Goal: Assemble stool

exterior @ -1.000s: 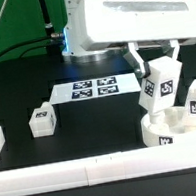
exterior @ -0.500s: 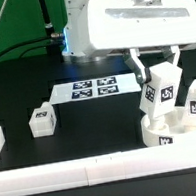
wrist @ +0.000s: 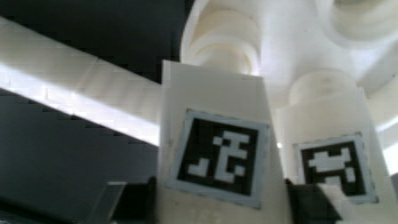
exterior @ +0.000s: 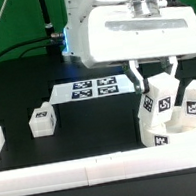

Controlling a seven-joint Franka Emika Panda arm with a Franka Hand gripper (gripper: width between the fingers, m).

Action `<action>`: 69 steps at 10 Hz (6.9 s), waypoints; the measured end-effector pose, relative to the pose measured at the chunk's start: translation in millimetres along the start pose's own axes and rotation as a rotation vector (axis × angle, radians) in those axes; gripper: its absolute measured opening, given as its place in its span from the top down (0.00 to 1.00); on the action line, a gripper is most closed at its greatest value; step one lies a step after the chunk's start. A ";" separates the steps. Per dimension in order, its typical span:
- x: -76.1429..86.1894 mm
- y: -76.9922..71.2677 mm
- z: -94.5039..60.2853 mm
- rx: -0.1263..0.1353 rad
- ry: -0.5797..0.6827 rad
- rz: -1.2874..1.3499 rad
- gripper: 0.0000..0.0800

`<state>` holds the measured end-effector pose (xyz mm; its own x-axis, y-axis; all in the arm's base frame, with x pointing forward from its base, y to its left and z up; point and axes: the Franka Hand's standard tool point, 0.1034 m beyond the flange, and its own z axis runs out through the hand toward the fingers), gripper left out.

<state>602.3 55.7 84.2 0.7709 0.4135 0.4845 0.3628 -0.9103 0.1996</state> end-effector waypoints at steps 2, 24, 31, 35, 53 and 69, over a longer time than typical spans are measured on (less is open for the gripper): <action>-0.3 -0.2 1.4 -0.004 0.009 0.000 0.59; 30.5 45.5 -43.4 0.189 -0.317 -0.024 0.19; 37.7 29.5 -35.7 0.207 -0.416 -0.112 0.19; 40.3 27.6 -30.0 0.238 -0.375 -0.335 0.19; 9.1 4.5 4.4 0.403 -0.367 -1.176 0.22; 17.3 0.4 10.6 0.147 -0.504 0.240 0.58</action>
Offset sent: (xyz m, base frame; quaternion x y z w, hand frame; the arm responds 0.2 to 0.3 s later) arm 0.0004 0.0032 -0.0040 -0.0010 0.0031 0.0110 0.9999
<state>621.4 62.7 83.7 0.9818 0.1877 0.0282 0.1879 -0.9822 -0.0042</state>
